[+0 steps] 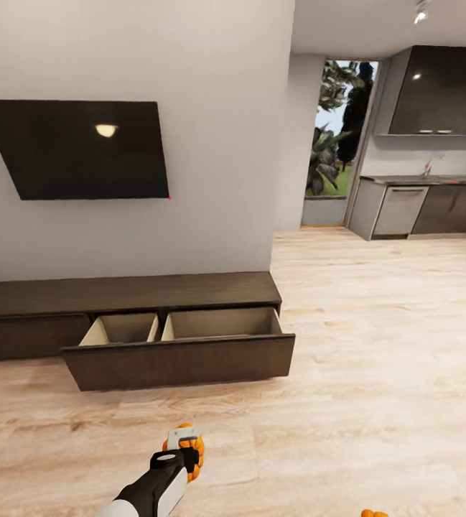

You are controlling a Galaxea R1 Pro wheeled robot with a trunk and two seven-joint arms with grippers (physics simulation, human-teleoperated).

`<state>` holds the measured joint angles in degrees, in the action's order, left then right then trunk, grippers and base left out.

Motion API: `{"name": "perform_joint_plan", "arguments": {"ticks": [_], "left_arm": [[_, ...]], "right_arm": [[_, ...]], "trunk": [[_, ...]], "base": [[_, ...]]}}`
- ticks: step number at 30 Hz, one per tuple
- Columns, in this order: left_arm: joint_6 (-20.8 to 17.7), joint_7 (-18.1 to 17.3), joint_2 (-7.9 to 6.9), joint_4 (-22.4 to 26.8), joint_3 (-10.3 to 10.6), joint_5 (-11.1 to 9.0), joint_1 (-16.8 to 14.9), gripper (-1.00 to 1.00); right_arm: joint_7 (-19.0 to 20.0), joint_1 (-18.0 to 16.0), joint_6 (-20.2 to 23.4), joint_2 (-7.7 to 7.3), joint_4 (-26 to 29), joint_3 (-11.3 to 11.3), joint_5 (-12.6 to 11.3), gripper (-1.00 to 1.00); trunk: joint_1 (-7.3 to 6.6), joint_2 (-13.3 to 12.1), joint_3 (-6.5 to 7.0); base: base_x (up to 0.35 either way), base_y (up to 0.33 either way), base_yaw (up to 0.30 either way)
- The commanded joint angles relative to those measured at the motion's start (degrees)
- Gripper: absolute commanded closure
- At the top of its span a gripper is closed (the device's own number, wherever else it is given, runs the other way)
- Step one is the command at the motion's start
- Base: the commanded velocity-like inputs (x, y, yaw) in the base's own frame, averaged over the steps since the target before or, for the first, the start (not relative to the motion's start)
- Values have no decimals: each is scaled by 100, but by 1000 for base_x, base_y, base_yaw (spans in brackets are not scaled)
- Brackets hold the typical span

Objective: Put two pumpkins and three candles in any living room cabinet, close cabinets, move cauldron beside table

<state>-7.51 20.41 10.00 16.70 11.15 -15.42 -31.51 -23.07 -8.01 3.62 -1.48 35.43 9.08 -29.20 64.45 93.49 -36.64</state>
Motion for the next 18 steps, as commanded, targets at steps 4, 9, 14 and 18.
{"name": "perform_joint_plan", "arguments": {"ticks": [4,9,14,18], "left_arm": [[-56,60,0,9,43,-36,-4,100],[-188,53,0,10,41,-31,-4,100],[-320,53,0,14,36,-36,-4,100],[-701,36,0,34,18,-40,-4,100]], "right_arm": [[-23,1,33,-2,18,-3,-24,100],[-22,1,51,-2,24,-3,-24,100],[-22,1,51,5,27,-13,-24,100],[-46,1,64,1,119,-682,-16,100]], "trunk": [[-89,-159,63],[-199,-359,153],[-309,-560,243],[-396,-720,314]], "base": [[0,0,73],[0,0,4],[0,0,0],[0,0,0]]}}
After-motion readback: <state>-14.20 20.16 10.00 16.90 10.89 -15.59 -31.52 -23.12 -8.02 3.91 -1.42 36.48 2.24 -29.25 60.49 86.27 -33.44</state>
